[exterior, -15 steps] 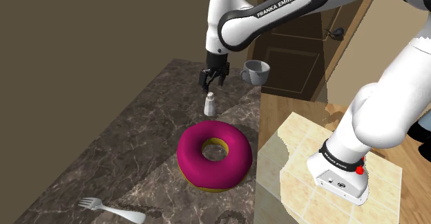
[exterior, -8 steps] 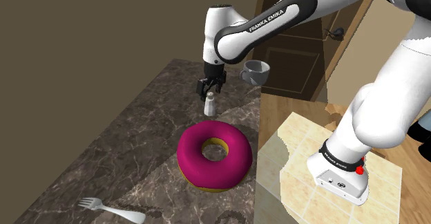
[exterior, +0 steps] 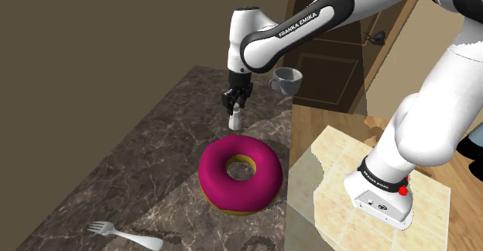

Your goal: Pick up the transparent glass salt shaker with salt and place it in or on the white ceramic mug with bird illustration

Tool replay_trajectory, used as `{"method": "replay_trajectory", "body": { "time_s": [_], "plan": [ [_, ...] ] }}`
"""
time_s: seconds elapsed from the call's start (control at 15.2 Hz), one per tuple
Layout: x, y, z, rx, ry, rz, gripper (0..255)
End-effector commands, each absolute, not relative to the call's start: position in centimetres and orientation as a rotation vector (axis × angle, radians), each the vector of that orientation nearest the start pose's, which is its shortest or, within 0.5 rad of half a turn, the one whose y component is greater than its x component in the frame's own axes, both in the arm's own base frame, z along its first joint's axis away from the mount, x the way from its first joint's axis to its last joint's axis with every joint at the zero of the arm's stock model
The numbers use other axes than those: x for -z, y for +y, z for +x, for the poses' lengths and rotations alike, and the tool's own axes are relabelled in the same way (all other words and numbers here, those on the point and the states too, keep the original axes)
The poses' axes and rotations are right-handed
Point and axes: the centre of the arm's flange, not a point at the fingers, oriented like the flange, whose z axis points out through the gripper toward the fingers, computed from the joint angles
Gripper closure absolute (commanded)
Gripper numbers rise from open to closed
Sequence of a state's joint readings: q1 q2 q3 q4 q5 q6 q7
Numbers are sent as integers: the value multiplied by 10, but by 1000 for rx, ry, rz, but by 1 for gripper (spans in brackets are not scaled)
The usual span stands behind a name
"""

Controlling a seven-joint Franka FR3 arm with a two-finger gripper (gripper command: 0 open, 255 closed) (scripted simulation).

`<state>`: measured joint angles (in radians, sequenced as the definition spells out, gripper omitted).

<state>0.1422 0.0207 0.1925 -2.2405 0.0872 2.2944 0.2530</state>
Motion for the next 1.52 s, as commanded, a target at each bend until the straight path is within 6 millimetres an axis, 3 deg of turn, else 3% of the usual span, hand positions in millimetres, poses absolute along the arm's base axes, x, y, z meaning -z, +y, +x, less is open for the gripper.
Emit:
{"method": "replay_trajectory", "body": {
  "time_s": [0.0,0.53,1.45],
  "plan": [
    [-363,176,499,18,-38,-3064,255],
    [-362,176,499,18,-38,-3064,255],
    [-436,176,499,18,-38,-3064,255]
  ]
}}
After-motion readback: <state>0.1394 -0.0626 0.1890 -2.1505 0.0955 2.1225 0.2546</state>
